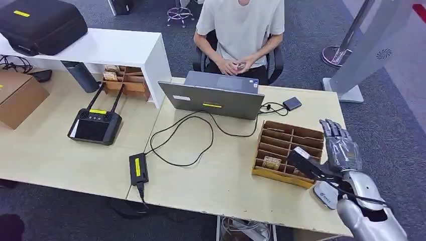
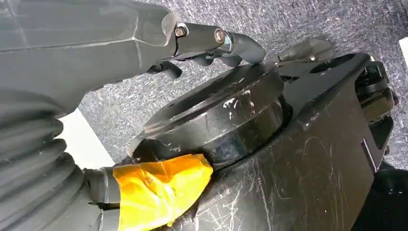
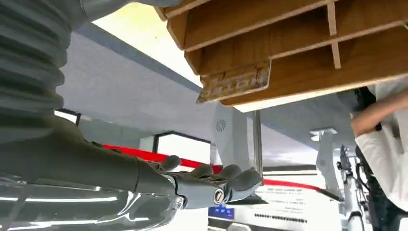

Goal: Pass the card to the sensor for recognition and then transmit it.

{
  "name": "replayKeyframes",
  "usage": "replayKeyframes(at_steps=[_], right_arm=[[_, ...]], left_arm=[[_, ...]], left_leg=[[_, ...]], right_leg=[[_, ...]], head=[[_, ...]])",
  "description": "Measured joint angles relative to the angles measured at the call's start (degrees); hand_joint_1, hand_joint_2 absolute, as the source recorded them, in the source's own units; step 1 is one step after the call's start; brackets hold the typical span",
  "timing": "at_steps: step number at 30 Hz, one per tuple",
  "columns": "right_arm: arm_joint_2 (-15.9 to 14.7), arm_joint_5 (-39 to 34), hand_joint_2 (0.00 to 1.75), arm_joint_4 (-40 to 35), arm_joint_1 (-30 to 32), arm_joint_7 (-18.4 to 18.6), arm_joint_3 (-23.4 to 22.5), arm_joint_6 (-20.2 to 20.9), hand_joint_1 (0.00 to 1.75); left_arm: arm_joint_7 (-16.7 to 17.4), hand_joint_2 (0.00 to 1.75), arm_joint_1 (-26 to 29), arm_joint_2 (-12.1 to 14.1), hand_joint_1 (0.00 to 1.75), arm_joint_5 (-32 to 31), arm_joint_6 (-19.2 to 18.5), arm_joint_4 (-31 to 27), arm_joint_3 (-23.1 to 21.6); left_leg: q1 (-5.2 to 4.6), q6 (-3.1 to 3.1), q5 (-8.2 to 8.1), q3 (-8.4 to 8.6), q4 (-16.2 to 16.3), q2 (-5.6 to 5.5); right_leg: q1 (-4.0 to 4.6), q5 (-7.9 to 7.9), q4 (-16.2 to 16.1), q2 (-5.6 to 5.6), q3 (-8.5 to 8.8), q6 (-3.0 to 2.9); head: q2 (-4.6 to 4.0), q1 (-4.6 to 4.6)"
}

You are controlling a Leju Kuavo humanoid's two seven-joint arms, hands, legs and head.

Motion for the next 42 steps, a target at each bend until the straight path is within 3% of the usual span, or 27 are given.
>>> replayKeyframes(at_steps=[11, 25, 33, 42], right_arm=[[0.96, 1.57, 1.75, -0.72, -0.85, -0.98, -0.17, -1.03, 0.00], [3.08, 2.93, 1.75, 3.30, -5.40, -1.18, 3.24, 1.49, 0.00], [2.10, 2.36, 1.75, 4.35, -9.06, -2.01, 5.60, 5.60, 0.00], [0.44, 1.83, 1.75, 3.50, -10.75, -2.01, 6.86, 5.90, 0.00]], left_arm=[[-0.02, 1.75, -0.08, 0.00, 0.00, -0.33, -0.66, 0.02, -0.13], [0.46, 1.75, -0.66, 0.02, 0.00, -1.31, -2.05, 0.20, -0.42], [0.55, 1.75, -0.75, 0.02, 0.00, -1.62, -2.62, 0.48, -0.44], [0.55, 1.75, -0.74, 0.09, 0.00, -1.84, -2.64, 0.50, -0.46]], left_leg=[[0.00, 0.00, 0.00, 0.00, 0.00, 0.00], [0.00, 0.00, 0.01, 0.00, 0.00, -0.03], [-0.01, 0.00, 0.01, 0.01, 0.00, -0.02], [-0.01, 0.00, 0.01, 0.01, 0.00, -0.01]], right_leg=[[0.00, 0.00, 0.00, 0.00, 0.00, 0.00], [0.00, 0.00, 0.01, -0.01, 0.01, 0.00], [-0.01, 0.01, 0.00, 0.00, 0.00, 0.00], [0.00, 0.01, 0.00, 0.00, 0.00, 0.00]], head=[[0.00, 0.00], [0.00, 0.02], [0.00, 0.00], [0.00, 0.00]])
